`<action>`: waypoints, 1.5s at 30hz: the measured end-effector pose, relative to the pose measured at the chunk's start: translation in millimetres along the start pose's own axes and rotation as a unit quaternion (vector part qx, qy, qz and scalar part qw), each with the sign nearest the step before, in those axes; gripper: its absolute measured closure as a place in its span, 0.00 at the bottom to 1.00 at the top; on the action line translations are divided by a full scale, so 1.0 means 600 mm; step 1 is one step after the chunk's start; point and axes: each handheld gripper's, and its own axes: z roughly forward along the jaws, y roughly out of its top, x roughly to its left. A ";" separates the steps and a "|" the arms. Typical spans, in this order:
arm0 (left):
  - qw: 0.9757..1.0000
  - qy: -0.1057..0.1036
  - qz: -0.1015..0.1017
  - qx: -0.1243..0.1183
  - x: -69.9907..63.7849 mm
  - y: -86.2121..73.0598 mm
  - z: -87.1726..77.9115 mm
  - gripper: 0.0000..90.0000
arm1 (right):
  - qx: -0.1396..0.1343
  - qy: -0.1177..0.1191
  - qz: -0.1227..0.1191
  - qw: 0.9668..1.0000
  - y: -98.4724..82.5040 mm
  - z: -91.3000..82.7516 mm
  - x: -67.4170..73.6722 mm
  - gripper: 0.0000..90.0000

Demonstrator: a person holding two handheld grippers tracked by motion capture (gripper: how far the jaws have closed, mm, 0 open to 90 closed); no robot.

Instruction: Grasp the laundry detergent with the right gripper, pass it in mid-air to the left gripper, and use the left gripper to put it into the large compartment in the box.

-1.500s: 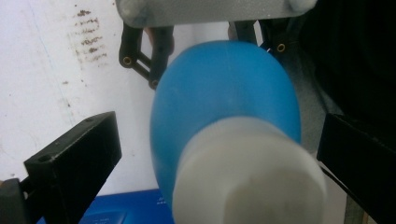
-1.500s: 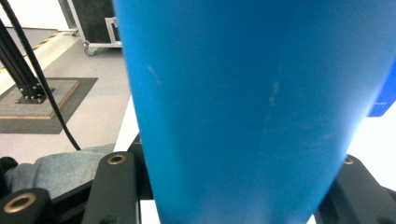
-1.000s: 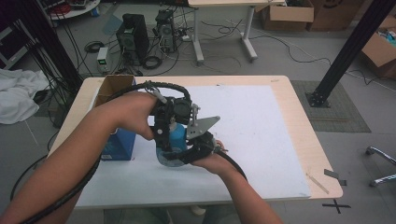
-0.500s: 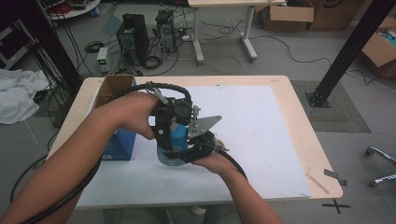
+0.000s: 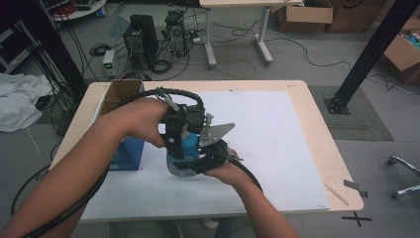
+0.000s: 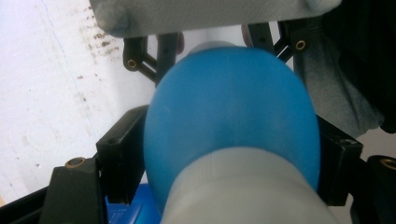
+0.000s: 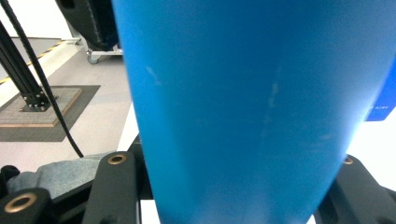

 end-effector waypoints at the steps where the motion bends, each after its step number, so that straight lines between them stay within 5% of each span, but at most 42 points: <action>1: 1.000 0.001 0.000 -0.002 0.000 0.000 0.000 0.30 | -0.001 0.000 0.000 1.000 0.000 0.000 0.000 0.51; 35: 1.000 0.008 0.004 0.003 -0.001 0.000 -0.001 0.41 | -0.002 0.006 0.007 1.000 0.001 0.000 -0.003 0.51; 45: 1.000 0.003 -0.012 0.008 -0.004 0.001 0.000 0.42 | -0.001 0.008 -0.002 1.000 0.000 0.002 -0.002 0.50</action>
